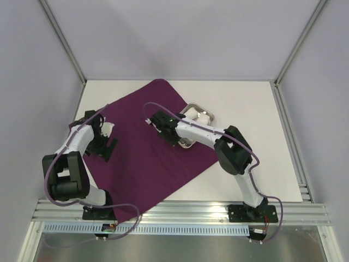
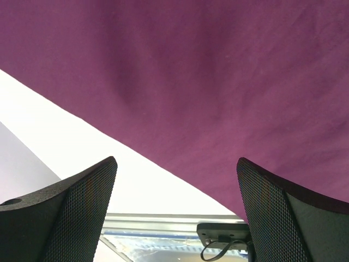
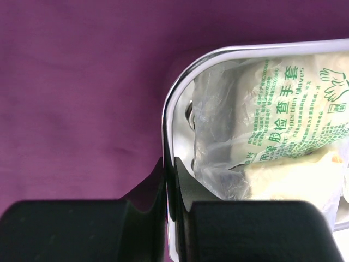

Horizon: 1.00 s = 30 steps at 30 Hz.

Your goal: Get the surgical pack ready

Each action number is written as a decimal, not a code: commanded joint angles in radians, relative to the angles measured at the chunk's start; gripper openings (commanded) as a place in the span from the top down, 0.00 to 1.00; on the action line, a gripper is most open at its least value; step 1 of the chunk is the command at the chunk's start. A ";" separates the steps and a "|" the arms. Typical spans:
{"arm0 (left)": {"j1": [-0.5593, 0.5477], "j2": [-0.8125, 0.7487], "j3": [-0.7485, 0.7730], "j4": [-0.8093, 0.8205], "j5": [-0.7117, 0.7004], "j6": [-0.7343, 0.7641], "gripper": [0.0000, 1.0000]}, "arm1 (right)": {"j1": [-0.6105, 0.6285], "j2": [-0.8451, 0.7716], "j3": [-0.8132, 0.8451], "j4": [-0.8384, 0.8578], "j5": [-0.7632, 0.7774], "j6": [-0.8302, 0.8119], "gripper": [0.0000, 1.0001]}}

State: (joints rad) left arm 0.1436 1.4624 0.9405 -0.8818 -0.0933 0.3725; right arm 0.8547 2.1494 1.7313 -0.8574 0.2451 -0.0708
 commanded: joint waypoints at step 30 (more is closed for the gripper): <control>0.156 -0.108 0.023 -0.043 0.076 0.040 0.00 | 0.426 0.058 0.162 0.156 0.040 -0.281 0.51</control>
State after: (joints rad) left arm 0.2909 1.3834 0.9340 -0.9039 -0.0494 0.3996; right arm 1.2331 2.2730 1.8801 -0.7555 0.1711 -0.3603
